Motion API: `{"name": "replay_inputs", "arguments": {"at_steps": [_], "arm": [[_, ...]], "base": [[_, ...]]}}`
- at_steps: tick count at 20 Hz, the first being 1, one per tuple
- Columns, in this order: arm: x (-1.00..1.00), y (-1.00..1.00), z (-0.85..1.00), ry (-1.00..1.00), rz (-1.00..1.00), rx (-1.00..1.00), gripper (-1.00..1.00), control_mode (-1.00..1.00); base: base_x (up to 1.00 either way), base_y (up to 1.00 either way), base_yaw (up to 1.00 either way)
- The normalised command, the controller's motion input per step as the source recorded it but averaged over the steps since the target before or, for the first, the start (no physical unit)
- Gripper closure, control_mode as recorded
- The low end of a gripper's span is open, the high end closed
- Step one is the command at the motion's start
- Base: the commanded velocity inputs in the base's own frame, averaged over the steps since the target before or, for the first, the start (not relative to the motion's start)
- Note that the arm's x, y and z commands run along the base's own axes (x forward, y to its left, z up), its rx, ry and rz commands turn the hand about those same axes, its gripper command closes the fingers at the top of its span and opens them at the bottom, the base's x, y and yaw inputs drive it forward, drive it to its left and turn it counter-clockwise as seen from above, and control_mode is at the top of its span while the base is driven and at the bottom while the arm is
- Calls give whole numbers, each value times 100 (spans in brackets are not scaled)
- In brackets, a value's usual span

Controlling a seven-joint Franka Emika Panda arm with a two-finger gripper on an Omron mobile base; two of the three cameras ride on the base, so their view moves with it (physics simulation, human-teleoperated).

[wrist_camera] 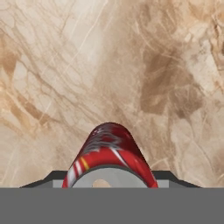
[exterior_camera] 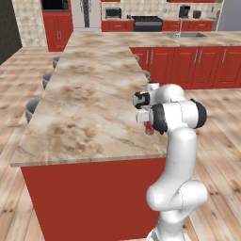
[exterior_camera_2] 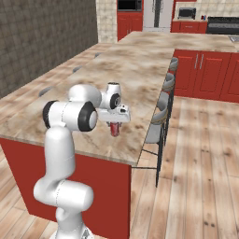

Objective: Four empty soda cans are scattered around the kitchen. Gather all the cans and cluster them next to the stove for recycling.

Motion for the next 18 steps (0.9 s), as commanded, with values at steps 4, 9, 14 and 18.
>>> {"name": "replay_inputs", "arguments": {"at_steps": [4,9,14,18], "arm": [[0,0,40,0,0,0,100,-100],[-7,0,58,0,0,2,100,-100],[-19,0,60,0,0,2,100,-100],[-32,0,44,0,0,1,100,-100]], "base": [[0,0,0],[0,0,0],[0,0,0],[0,0,0]]}}
